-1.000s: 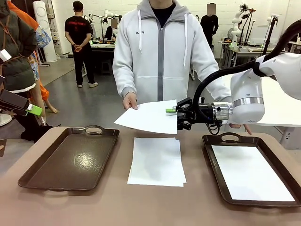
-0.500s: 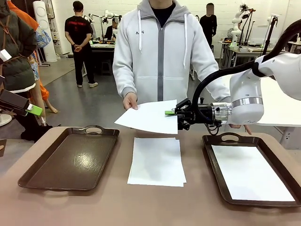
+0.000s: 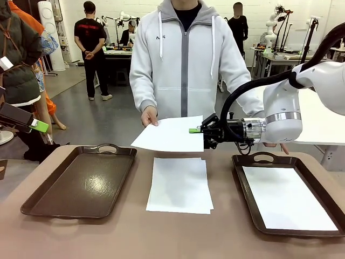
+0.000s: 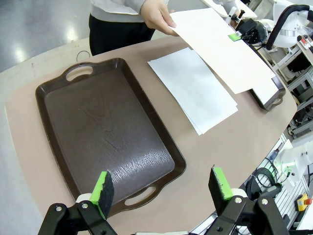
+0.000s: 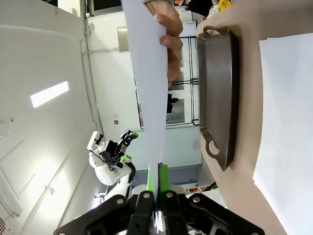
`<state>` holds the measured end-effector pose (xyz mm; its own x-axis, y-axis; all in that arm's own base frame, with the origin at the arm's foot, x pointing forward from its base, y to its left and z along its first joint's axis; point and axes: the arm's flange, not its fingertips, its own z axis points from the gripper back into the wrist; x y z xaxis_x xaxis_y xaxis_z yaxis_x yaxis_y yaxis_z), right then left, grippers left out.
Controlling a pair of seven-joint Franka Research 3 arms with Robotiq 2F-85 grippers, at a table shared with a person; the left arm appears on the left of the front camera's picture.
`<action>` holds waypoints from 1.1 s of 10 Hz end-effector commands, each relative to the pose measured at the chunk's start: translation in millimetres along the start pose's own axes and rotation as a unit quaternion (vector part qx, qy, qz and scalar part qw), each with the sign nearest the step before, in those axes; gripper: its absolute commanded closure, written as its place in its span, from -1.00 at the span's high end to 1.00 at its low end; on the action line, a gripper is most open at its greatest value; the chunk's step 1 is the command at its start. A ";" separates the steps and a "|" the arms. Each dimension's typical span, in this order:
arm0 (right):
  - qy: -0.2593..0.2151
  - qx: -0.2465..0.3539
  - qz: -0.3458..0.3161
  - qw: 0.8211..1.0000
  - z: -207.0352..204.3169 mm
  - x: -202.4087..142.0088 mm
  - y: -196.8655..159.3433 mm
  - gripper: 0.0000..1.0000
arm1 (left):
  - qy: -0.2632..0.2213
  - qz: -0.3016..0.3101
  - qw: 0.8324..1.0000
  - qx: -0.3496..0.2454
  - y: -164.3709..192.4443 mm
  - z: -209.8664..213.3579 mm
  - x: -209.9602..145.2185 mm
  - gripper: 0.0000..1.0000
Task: Sort the A4 documents.
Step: Receive the A4 Paper, then place the A4 Paper in the designated Handle tray.
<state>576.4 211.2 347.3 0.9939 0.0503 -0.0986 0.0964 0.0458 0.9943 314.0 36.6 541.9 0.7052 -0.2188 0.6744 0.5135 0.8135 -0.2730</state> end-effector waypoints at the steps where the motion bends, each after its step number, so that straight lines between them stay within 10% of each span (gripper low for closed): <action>1: 0.001 0.010 -0.006 1.000 -0.1 0.9 -0.8 -1.00 | -0.003 -0.003 1.000 -0.010 1.3 -0.1 -0.3 1.00; 11: 0.000 0.000 0.000 1.000 0.5 0.1 0.0 -1.00 | -0.003 -0.003 1.000 -0.010 1.3 -0.1 -0.3 1.00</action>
<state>576.8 209.5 348.4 0.9940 0.0506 -0.0972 0.0951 0.0424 0.9946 314.0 36.6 541.9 0.7052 -0.2188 0.6744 0.5135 0.8135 -0.2730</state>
